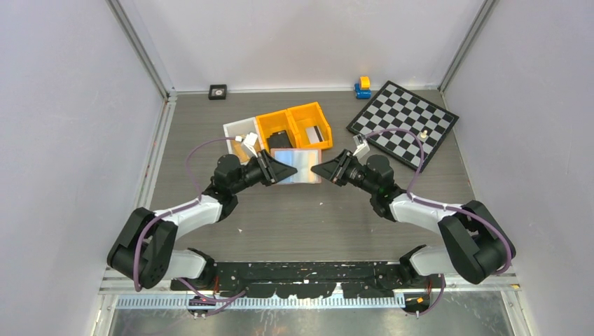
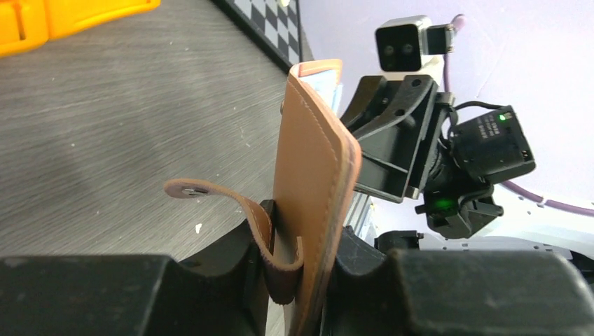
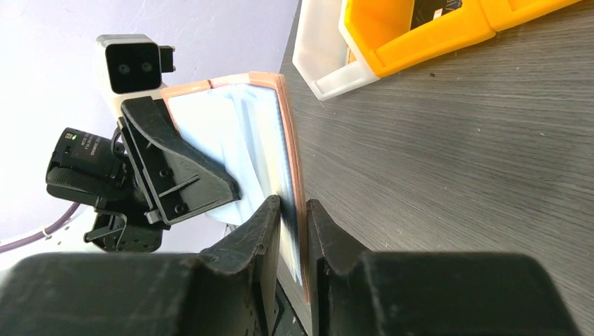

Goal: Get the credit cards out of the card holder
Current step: Remove the credit card from the card holder.

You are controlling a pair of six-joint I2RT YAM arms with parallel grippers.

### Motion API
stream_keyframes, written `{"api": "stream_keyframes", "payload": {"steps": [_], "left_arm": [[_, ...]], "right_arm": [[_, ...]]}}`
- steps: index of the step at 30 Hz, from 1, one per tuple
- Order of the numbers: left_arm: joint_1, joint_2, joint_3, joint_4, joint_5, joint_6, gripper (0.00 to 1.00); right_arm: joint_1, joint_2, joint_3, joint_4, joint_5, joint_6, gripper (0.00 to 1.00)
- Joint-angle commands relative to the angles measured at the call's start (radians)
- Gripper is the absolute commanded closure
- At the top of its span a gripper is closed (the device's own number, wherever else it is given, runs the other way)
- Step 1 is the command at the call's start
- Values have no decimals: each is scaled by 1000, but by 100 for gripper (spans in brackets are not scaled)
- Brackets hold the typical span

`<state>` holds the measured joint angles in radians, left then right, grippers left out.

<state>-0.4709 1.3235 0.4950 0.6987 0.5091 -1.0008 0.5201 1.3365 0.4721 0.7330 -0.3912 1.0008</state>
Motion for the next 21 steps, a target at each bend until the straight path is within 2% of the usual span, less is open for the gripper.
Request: {"api": "stream_keyframes", "payload": {"steps": [1, 4, 7, 8, 10, 12, 14, 17, 21], "left_arm": [[7, -34, -13, 183, 52, -51, 75], [12, -23, -12, 214, 69, -69, 75], [22, -24, -11, 172, 47, -56, 66], [24, -35, -6, 114, 21, -35, 61], [26, -82, 23, -102, -74, 34, 49], [25, -135, 65, -342, -198, 114, 37], [24, -183, 85, -487, -308, 150, 29], [20, -235, 85, -560, -401, 171, 22], [-39, -272, 101, -596, -484, 226, 20]], "right_arm": [[3, 20, 40, 58, -31, 11, 76], [4, 32, 37, 105, -56, 31, 86], [4, 36, 28, 158, -71, 47, 92], [3, 32, 30, 143, -67, 45, 95], [4, 13, 41, 66, -42, 18, 99], [4, -11, 64, -58, 8, -26, 100], [6, -37, 77, -132, 45, -55, 100], [6, -73, 83, -202, 97, -86, 100], [9, -111, 107, -332, 192, -122, 100]]}}
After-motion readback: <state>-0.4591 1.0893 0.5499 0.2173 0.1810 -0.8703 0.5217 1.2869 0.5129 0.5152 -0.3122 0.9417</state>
